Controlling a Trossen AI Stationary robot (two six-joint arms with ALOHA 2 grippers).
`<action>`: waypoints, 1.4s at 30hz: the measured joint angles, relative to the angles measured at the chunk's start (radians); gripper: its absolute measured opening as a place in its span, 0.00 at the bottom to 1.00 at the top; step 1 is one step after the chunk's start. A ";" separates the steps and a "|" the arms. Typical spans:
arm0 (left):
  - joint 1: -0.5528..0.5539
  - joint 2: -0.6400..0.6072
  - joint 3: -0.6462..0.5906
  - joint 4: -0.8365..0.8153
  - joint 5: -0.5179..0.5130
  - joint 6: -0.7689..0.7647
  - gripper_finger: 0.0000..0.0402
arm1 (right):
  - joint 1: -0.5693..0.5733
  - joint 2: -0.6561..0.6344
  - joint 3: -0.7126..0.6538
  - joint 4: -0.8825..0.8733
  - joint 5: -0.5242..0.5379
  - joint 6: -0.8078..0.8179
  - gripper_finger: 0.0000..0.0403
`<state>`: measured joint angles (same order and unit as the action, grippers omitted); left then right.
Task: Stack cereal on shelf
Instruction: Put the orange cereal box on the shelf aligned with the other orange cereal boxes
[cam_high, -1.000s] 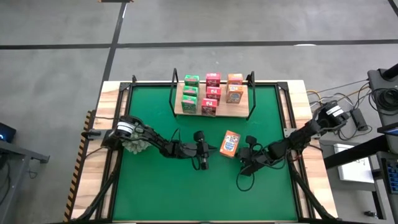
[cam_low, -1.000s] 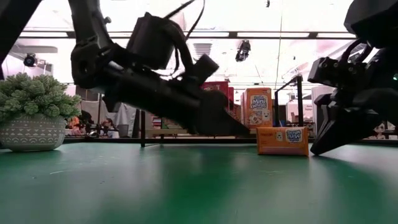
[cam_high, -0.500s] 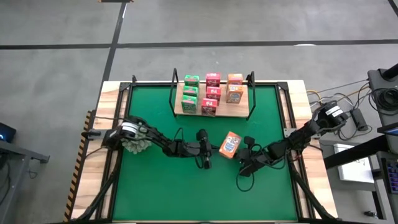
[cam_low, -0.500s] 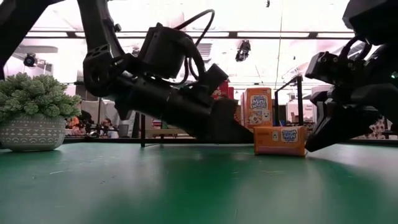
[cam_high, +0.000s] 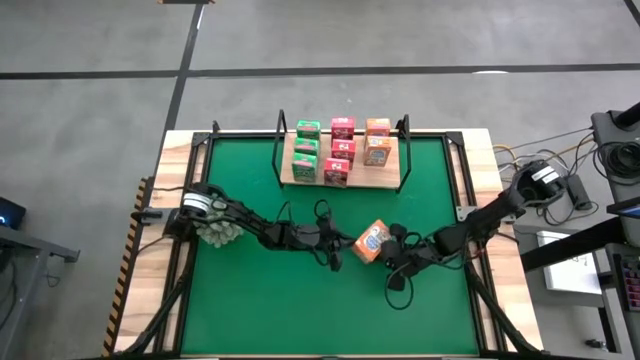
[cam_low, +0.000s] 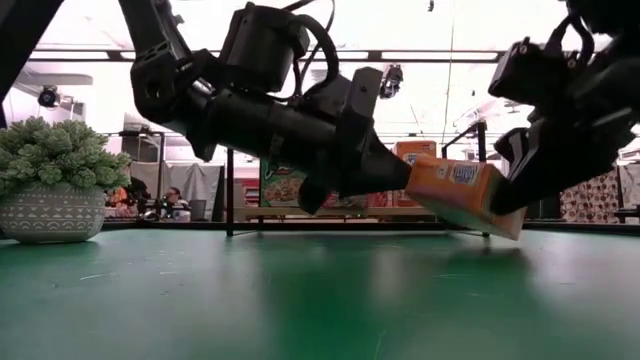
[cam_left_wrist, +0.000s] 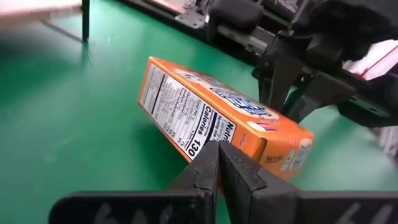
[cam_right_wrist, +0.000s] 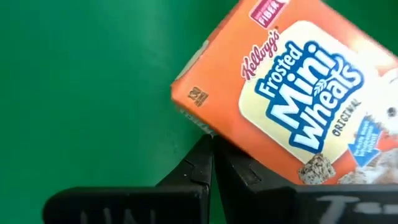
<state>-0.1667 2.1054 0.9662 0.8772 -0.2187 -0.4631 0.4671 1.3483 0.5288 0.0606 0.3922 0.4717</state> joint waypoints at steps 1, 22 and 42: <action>0.000 -0.002 0.000 -0.003 0.007 -0.029 0.00 | 0.000 -0.011 0.002 -0.011 -0.002 0.000 0.02; -0.055 -0.015 0.002 0.006 0.124 -0.369 0.00 | -0.018 -0.203 0.003 -0.104 0.081 0.184 0.02; -0.054 -0.018 0.003 0.057 0.049 -0.408 0.00 | -0.141 -0.196 0.048 -0.075 0.063 0.105 0.02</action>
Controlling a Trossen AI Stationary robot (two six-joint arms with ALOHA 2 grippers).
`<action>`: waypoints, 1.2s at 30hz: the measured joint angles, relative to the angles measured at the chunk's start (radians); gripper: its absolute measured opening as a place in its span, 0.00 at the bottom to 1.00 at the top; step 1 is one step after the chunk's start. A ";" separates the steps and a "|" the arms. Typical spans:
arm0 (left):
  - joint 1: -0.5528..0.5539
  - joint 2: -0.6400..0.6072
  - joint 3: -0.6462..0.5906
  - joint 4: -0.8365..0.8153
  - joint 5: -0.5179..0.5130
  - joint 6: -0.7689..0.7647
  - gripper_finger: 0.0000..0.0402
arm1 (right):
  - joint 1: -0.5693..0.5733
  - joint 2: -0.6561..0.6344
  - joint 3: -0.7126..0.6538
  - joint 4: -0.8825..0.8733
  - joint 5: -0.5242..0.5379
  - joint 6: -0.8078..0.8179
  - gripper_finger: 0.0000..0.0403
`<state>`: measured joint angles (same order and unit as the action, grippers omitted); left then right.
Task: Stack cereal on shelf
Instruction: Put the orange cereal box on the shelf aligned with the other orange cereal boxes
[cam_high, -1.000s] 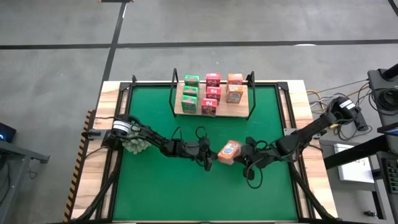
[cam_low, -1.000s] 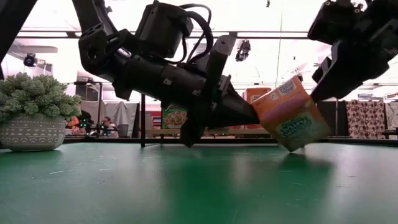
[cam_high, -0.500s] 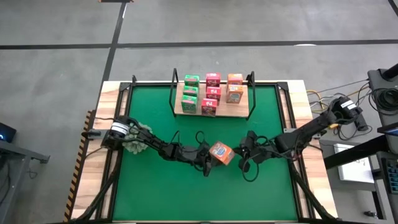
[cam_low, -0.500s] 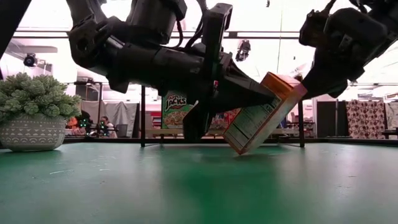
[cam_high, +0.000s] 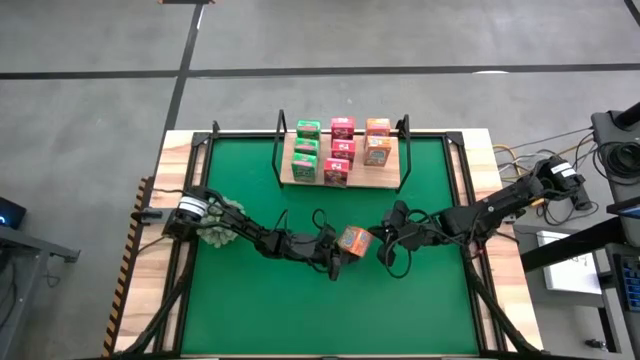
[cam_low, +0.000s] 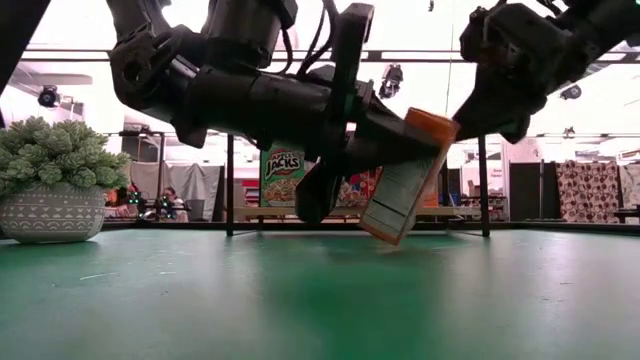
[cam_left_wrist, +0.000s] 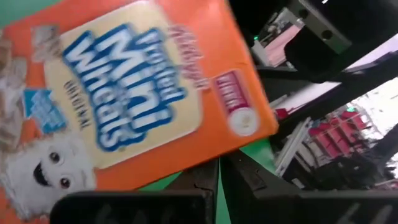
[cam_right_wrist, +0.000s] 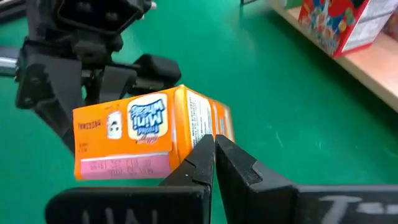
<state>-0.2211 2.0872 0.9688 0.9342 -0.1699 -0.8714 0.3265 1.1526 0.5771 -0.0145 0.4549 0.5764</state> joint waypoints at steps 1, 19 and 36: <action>0.000 0.000 0.000 0.010 0.000 -0.002 0.00 | -0.002 0.000 0.007 -0.004 0.001 -0.002 0.02; 0.015 -0.007 -0.020 0.025 0.019 -0.035 0.00 | -0.038 0.000 0.034 -0.033 0.009 0.001 0.02; 0.038 -0.050 -0.058 0.024 0.076 -0.005 0.00 | -0.059 0.001 0.034 -0.035 0.017 -0.002 0.02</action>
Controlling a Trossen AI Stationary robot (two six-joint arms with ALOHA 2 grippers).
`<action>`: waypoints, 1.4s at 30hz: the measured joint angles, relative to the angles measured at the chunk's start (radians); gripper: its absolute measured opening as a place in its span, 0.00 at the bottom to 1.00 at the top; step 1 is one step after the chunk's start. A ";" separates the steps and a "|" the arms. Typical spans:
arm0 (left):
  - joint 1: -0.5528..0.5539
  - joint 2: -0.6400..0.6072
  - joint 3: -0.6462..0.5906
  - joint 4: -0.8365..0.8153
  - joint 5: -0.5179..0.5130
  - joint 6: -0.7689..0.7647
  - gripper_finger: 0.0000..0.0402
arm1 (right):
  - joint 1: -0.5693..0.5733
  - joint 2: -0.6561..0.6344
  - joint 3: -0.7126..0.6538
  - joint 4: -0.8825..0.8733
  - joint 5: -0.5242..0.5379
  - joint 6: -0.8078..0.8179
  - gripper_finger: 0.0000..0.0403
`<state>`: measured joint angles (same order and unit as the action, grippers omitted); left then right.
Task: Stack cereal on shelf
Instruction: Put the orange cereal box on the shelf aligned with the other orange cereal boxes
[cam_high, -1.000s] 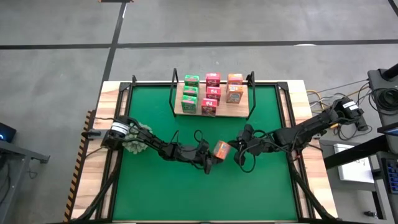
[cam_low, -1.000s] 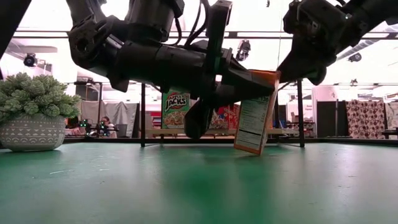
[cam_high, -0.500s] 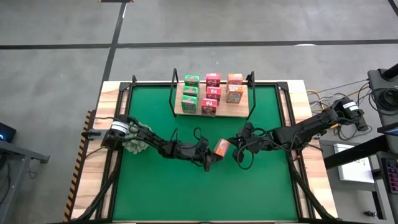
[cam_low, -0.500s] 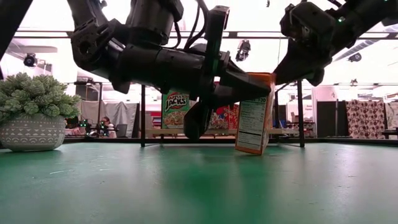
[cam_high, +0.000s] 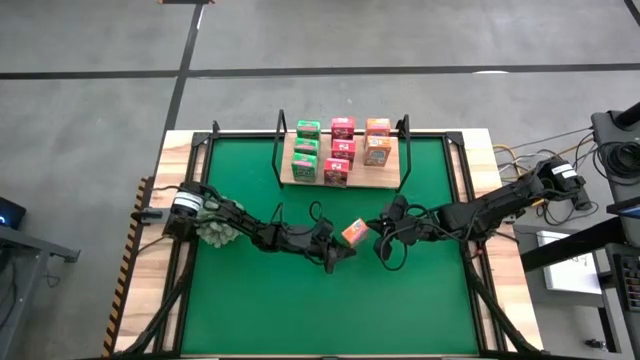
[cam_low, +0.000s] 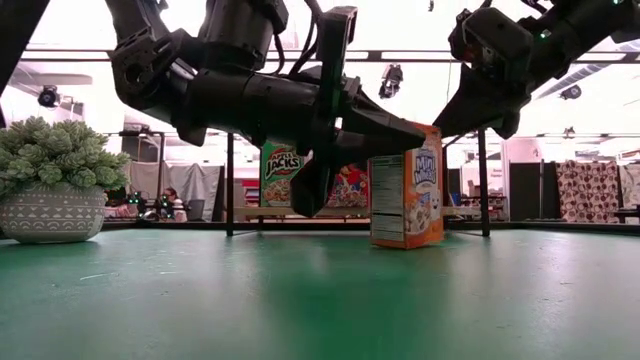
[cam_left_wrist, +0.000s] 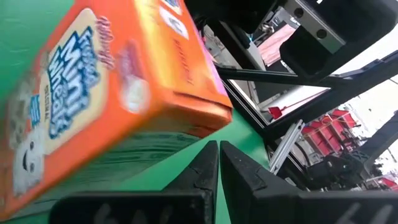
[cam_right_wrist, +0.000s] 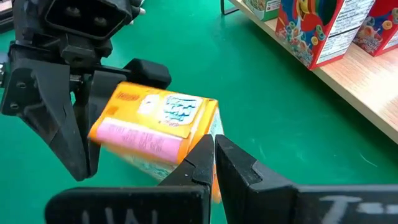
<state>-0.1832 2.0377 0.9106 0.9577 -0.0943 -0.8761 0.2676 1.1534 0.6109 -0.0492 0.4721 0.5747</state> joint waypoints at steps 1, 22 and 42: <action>0.000 0.000 -0.001 0.000 0.000 0.000 0.00 | 0.000 0.000 0.000 -0.003 0.000 0.000 0.02; -0.005 -0.014 -0.006 -0.027 0.087 0.033 0.00 | 0.000 -0.007 0.161 -0.341 0.000 -0.029 0.02; -0.080 -0.283 -0.010 -0.484 -0.041 0.316 0.00 | 0.005 -0.007 0.310 -0.447 -0.113 -0.307 0.02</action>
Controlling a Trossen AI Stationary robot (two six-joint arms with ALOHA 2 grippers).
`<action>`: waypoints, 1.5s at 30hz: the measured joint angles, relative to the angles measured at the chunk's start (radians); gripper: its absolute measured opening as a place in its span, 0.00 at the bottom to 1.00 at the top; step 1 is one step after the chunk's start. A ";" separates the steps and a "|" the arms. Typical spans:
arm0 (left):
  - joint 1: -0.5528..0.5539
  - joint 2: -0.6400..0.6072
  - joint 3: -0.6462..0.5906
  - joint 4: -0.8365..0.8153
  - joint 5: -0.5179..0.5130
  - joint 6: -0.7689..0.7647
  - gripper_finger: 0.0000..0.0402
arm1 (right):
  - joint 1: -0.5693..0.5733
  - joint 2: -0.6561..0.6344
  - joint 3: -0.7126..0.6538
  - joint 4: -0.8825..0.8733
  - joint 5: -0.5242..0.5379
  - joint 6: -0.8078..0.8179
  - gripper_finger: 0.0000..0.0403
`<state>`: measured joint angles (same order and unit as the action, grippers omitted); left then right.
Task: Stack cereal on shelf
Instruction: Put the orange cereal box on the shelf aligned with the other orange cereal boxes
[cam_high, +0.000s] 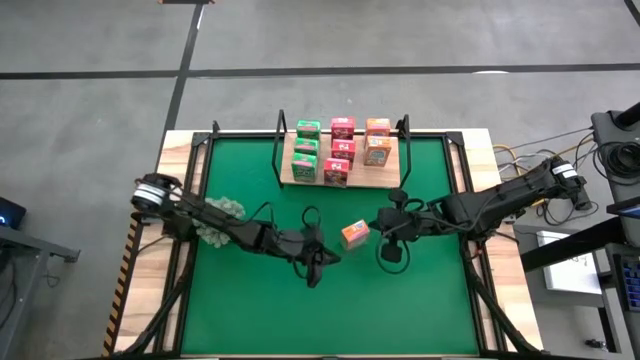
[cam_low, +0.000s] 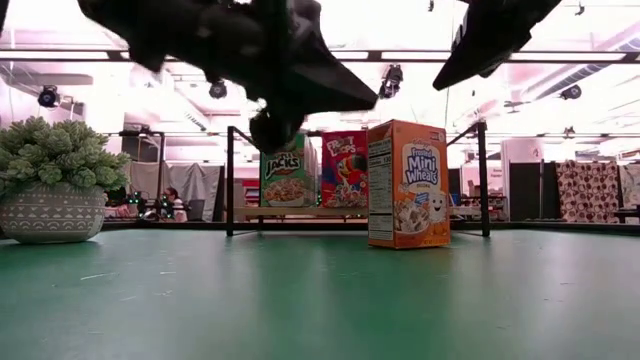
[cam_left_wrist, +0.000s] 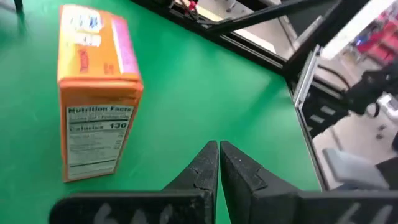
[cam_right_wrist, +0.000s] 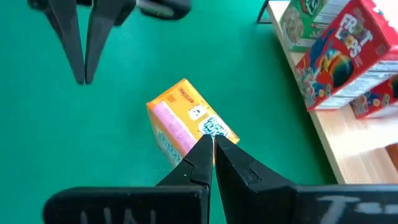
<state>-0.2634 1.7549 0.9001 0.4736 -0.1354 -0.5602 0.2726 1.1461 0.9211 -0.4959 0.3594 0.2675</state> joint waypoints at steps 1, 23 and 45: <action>-0.006 -0.014 0.000 -0.018 -0.009 0.018 0.00 | 0.000 0.000 0.003 -0.001 -0.001 -0.008 0.02; -0.057 -0.279 0.000 -0.278 -0.276 0.341 0.00 | -0.098 0.029 0.075 0.020 -0.194 -0.328 0.52; -0.057 -0.280 0.000 -0.282 -0.278 0.346 0.00 | -0.199 0.238 0.074 0.057 -0.360 -0.443 0.76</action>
<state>-0.3202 1.4750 0.9001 0.1917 -0.4133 -0.2138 0.0738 1.3837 0.9947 -0.4385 -0.0010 -0.1758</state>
